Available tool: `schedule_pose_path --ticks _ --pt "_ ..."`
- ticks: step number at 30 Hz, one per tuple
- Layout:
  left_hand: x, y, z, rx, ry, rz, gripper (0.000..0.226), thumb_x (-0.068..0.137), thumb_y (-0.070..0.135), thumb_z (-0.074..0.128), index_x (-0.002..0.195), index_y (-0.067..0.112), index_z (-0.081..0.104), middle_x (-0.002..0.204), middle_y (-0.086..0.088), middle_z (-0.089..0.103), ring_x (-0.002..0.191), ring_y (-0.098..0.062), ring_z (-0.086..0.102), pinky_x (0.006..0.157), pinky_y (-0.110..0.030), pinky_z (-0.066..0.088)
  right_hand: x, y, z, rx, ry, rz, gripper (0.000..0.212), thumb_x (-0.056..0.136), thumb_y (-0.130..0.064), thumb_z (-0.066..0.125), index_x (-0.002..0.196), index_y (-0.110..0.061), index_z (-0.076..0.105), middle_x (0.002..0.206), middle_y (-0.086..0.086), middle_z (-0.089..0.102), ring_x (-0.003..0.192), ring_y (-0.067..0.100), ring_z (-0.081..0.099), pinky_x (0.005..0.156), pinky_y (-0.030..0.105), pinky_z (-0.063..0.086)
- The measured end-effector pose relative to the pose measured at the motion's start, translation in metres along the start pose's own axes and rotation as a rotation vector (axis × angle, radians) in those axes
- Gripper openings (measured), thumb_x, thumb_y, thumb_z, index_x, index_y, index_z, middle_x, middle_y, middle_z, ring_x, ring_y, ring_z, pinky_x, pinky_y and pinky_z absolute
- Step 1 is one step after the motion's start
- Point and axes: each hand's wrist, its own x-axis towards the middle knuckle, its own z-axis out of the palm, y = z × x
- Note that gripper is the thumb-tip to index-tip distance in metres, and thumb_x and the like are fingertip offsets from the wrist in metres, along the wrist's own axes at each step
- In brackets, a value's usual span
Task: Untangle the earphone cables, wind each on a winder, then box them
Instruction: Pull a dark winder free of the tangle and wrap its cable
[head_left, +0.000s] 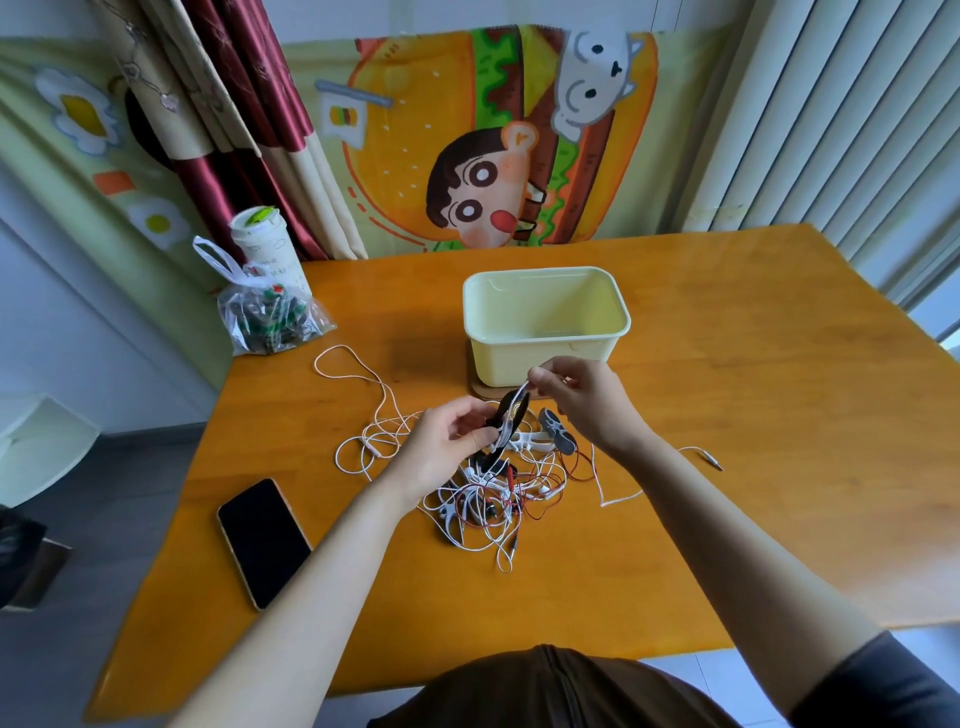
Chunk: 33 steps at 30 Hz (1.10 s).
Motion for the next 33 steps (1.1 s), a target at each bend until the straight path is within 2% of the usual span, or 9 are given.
schedule_pose_path --ticks 2,7,11,14,16,20,24,28,33 --pt "0.000 -0.001 0.000 0.010 0.002 -0.013 0.019 0.089 0.006 0.062 0.101 0.021 0.062 0.105 -0.010 0.066 0.098 -0.017 0.062 0.081 -0.017 0.051 0.000 -0.001 0.001 0.002 0.025 0.004 0.018 0.093 -0.028 0.057 0.081 -0.019 0.067 0.072 -0.011 0.063 0.067 0.010 0.058 0.061 0.025 0.045" --pt "0.000 -0.004 0.001 0.024 -0.014 -0.051 0.017 0.089 0.005 0.062 0.095 0.021 0.061 0.094 -0.006 0.065 0.087 -0.013 0.062 0.070 -0.014 0.050 0.000 0.005 0.002 -0.032 0.054 0.021 0.017 0.093 -0.027 0.056 0.080 -0.020 0.065 0.075 -0.009 0.063 0.069 0.011 0.059 0.062 0.029 0.046" --pt "-0.002 -0.002 0.000 -0.026 -0.098 -0.036 0.017 0.088 0.005 0.062 0.100 0.017 0.063 0.099 -0.005 0.067 0.095 -0.013 0.064 0.079 -0.020 0.052 -0.002 0.011 0.005 -0.001 0.061 0.035 0.018 0.093 -0.025 0.057 0.081 -0.016 0.067 0.070 -0.010 0.060 0.061 0.000 0.051 0.054 0.011 0.037" --pt "-0.004 0.005 0.006 -0.189 -0.155 -0.003 0.017 0.083 0.010 0.064 0.099 0.015 0.063 0.094 0.001 0.067 0.093 -0.011 0.063 0.078 -0.020 0.049 -0.007 0.014 0.011 0.056 -0.004 0.081 0.025 0.093 -0.025 0.056 0.072 -0.014 0.064 0.060 -0.005 0.055 0.053 0.008 0.046 0.052 0.019 0.036" --pt "-0.003 0.012 0.009 -0.399 -0.105 0.003 0.019 0.078 0.014 0.063 0.097 0.015 0.061 0.090 0.001 0.067 0.091 -0.014 0.061 0.079 -0.023 0.049 -0.013 0.013 0.017 0.168 -0.055 0.125 0.034 0.095 -0.025 0.053 0.064 -0.013 0.059 0.057 0.001 0.050 0.052 0.013 0.040 0.051 0.026 0.032" --pt "0.003 0.018 0.013 -0.820 0.047 -0.006 0.016 0.085 0.007 0.052 0.100 0.010 0.057 0.095 -0.007 0.068 0.086 -0.015 0.066 0.075 -0.021 0.053 -0.024 0.009 0.029 0.304 -0.085 0.222 0.039 0.098 -0.028 0.047 0.063 -0.015 0.056 0.057 -0.004 0.051 0.050 0.006 0.041 0.048 0.016 0.033" --pt "0.006 0.016 0.019 -0.883 0.191 -0.041 0.015 0.094 0.003 0.045 0.096 0.011 0.058 0.085 -0.003 0.070 0.078 -0.011 0.065 0.072 -0.018 0.052 -0.027 0.008 0.038 0.324 -0.107 0.255 0.038 0.099 -0.029 0.044 0.066 -0.013 0.056 0.056 -0.002 0.048 0.050 0.009 0.038 0.048 0.021 0.029" --pt "0.010 0.014 0.021 -0.934 0.283 -0.077 0.011 0.095 0.007 0.047 0.098 0.011 0.057 0.088 -0.006 0.065 0.082 -0.014 0.060 0.079 -0.020 0.049 -0.029 0.005 0.041 0.315 -0.112 0.241 0.037 0.100 -0.027 0.042 0.069 -0.018 0.059 0.056 -0.004 0.050 0.049 0.008 0.039 0.048 0.019 0.031" --pt "0.017 0.010 0.023 -0.803 0.434 -0.083 0.010 0.095 0.007 0.050 0.098 0.012 0.058 0.091 -0.006 0.063 0.084 -0.013 0.059 0.075 -0.018 0.049 -0.031 0.004 0.043 0.213 -0.123 0.196 0.033 0.100 -0.025 0.041 0.078 -0.015 0.063 0.060 -0.004 0.051 0.047 0.003 0.041 0.048 0.016 0.033"
